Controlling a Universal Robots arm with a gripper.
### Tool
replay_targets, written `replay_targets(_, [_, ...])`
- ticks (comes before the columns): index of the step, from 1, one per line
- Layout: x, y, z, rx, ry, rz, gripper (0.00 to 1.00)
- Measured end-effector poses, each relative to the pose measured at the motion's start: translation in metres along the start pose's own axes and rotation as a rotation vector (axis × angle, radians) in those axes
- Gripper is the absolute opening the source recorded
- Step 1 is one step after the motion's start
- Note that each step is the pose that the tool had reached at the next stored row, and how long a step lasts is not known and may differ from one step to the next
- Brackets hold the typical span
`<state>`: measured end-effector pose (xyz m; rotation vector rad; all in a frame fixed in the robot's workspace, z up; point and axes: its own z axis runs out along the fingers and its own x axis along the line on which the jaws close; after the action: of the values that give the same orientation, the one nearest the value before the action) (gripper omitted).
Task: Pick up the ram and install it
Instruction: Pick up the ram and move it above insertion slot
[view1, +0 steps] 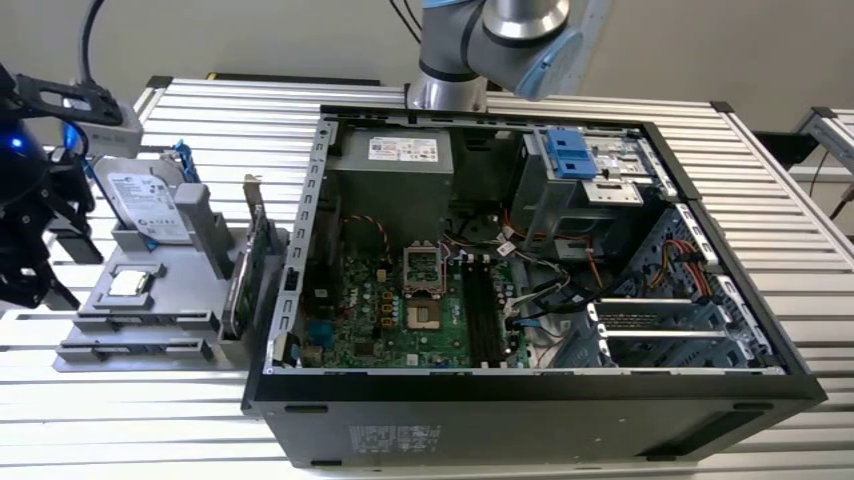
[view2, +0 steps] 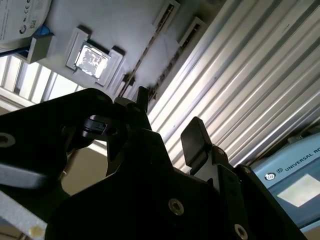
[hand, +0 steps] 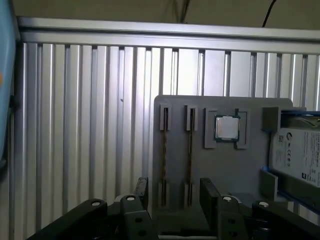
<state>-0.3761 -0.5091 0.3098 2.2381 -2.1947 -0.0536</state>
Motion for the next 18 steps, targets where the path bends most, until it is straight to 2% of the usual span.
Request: replay_targets(18, [0.0004, -0.0006, 0.0196, 0.0001, -0.0001, 0.000, 1.00])
